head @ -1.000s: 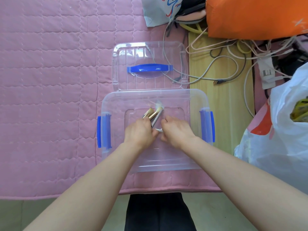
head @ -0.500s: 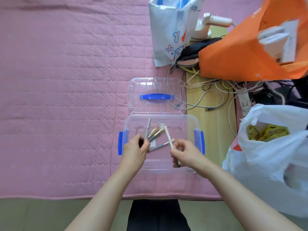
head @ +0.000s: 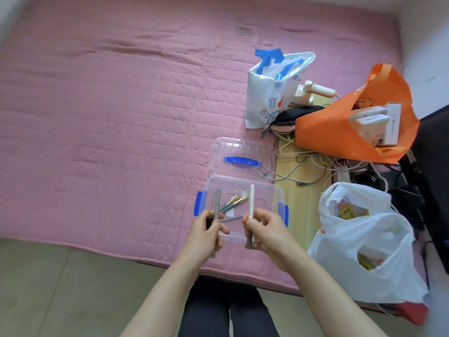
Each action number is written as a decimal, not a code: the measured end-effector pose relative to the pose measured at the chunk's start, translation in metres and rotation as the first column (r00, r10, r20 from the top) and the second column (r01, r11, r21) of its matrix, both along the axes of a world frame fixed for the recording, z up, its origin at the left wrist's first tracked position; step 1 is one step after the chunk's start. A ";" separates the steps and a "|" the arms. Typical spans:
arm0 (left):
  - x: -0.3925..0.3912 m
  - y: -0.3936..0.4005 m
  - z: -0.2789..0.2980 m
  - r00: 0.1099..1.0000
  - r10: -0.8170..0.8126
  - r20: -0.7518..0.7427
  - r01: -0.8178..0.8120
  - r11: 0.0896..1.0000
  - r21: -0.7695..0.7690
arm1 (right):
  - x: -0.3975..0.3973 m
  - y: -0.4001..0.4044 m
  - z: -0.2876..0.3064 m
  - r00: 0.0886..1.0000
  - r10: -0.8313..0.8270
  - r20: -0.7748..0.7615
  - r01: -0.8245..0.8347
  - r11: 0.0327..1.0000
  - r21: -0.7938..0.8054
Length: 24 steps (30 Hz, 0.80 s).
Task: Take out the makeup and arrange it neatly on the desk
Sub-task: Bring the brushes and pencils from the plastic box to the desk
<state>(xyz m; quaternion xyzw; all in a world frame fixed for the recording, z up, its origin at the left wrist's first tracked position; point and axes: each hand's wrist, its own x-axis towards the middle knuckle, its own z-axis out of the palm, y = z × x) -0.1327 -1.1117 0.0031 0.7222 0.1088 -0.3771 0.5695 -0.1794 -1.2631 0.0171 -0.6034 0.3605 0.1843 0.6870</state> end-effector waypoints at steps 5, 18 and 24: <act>-0.028 0.012 0.045 0.983 0.178 0.038 -0.178 0.984 -0.001 | -0.014 0.007 0.038 0.999 0.036 0.029 -0.037 0.998 0.043; -0.144 0.061 0.117 0.769 0.638 0.019 -0.635 0.768 -0.077 | -0.069 0.051 0.110 0.973 0.229 0.007 -0.217 0.910 0.353; -0.181 0.100 0.138 0.641 0.768 0.023 -0.763 0.640 -0.095 | -0.084 0.098 0.131 0.934 0.352 -0.058 -0.277 0.819 0.503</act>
